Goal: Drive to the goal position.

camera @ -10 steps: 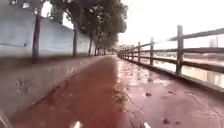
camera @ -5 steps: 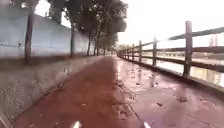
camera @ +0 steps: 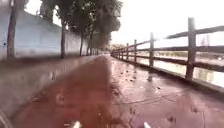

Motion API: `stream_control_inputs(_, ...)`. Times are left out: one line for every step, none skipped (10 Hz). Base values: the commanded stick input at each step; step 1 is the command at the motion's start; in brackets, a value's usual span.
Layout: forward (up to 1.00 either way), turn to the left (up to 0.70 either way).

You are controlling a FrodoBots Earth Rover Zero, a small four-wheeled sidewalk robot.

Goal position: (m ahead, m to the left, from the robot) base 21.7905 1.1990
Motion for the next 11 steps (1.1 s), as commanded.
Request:
stream_control_inputs(0.7, 0.0)
stream_control_inputs(0.7, 0.0)
stream_control_inputs(0.7, 0.0)
stream_control_inputs(0.7, 0.0)
stream_control_inputs(0.7, 0.0)
stream_control_inputs(0.7, 0.0)
stream_control_inputs(0.7, 0.0)
stream_control_inputs(0.7, 0.0)
stream_control_inputs(0.7, 0.0)
stream_control_inputs(0.7, 0.0)
stream_control_inputs(0.7, 0.0)
